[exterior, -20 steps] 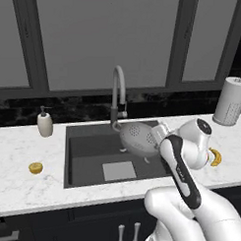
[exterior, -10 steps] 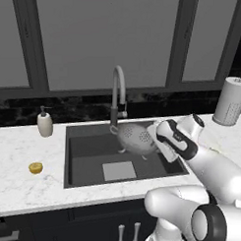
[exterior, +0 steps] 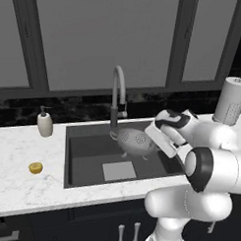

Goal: Put the colander in the sink, put the kiwi, pear, banana in the colander, and turn on the sink faucet and pour water over the colander.

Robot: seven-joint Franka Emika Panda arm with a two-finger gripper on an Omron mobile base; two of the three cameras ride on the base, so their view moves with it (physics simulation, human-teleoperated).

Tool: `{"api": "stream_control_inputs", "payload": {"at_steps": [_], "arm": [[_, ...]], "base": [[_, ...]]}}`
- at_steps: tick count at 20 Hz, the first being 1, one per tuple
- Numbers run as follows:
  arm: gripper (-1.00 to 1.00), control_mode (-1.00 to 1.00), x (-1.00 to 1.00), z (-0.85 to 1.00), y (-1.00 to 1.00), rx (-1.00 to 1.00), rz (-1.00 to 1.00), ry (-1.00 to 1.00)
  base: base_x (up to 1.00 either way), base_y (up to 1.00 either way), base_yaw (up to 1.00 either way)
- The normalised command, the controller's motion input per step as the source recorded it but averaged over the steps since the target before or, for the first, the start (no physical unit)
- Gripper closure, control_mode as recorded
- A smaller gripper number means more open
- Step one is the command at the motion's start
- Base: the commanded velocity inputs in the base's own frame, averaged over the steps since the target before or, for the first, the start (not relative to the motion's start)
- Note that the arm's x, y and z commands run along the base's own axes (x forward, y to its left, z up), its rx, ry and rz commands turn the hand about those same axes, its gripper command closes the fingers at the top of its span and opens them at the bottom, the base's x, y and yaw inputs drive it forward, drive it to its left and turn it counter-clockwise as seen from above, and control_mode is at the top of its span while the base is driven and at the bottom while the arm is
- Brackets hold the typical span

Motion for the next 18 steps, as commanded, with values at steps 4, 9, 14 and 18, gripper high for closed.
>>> {"api": "stream_control_inputs", "payload": {"at_steps": [4, 9, 14, 18], "arm": [[1.00, -1.00, 0.26, -0.43, 0.00, -0.04, 0.18, -0.08], [1.00, -1.00, 0.18, -0.38, 0.04, -0.12, 0.15, -0.09], [1.00, -1.00, 0.06, -0.21, 0.31, -0.19, 0.03, -0.05], [1.00, -1.00, 0.08, -0.19, 0.29, -0.05, 0.00, -0.03]], "base": [[0.00, 0.00, 0.00], [0.00, 0.00, 0.00], [0.00, 0.00, 0.00], [0.00, 0.00, 0.00]]}}
